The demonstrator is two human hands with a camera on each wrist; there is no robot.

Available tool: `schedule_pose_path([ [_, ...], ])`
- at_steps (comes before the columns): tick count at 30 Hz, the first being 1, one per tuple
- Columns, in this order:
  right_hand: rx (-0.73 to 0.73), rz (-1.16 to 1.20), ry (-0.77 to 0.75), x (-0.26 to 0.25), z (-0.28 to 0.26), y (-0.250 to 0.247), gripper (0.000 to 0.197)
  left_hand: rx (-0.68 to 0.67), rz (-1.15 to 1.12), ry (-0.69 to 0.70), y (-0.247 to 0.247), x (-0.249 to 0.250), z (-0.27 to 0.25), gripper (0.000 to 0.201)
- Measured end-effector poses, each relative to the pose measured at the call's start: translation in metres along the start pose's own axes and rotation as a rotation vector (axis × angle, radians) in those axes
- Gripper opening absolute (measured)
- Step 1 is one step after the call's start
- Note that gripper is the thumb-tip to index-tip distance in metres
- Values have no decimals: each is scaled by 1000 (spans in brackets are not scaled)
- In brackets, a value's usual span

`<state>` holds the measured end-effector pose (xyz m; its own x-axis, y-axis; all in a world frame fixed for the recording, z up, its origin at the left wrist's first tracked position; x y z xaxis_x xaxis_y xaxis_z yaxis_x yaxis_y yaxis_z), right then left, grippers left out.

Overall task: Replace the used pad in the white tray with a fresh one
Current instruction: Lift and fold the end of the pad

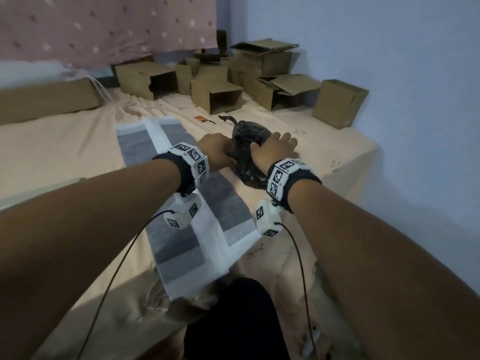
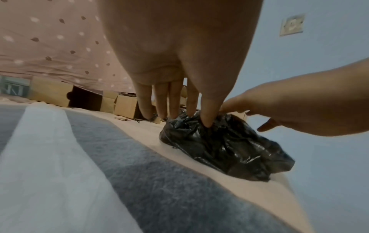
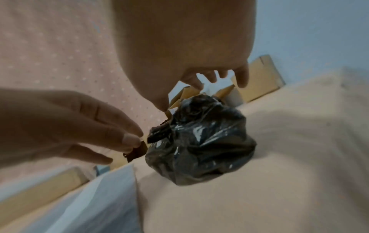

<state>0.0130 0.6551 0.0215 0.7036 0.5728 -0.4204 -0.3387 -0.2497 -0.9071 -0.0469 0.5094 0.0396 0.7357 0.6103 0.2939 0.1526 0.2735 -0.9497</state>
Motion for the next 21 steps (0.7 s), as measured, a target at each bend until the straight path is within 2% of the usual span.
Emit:
schedule_pose_path([
  [4,114,-319,-377,-13,-29,-11,69,84,-7,-81,-19,3,-21,31],
  [7,103,-381,-534,-28,-53,-16,56,137,-5,-106,-35,6,-41,30],
  [12,-122,-349,-592,-42,-100,-27,23,140,-27,-173,-55,7,-93,22],
  [15,-166,-386,-589,-42,-118,-22,16,103,-97,-262,-57,-2,-127,17],
  [21,-214,-367,-614,-21,-150,-4,12,147,-307,-504,-36,-22,-187,24],
])
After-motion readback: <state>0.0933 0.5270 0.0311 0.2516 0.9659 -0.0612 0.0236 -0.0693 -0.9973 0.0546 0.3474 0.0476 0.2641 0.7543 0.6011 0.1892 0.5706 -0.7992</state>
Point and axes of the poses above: each hand's wrist, its own z-axis towards the middle knuckle, its own y-axis out of the palm, x = y × z, the point moved 2 cm from there along z, towards the middle knuckle, and after that the axes turned 8 degrees about y, right-handed, at the moved point
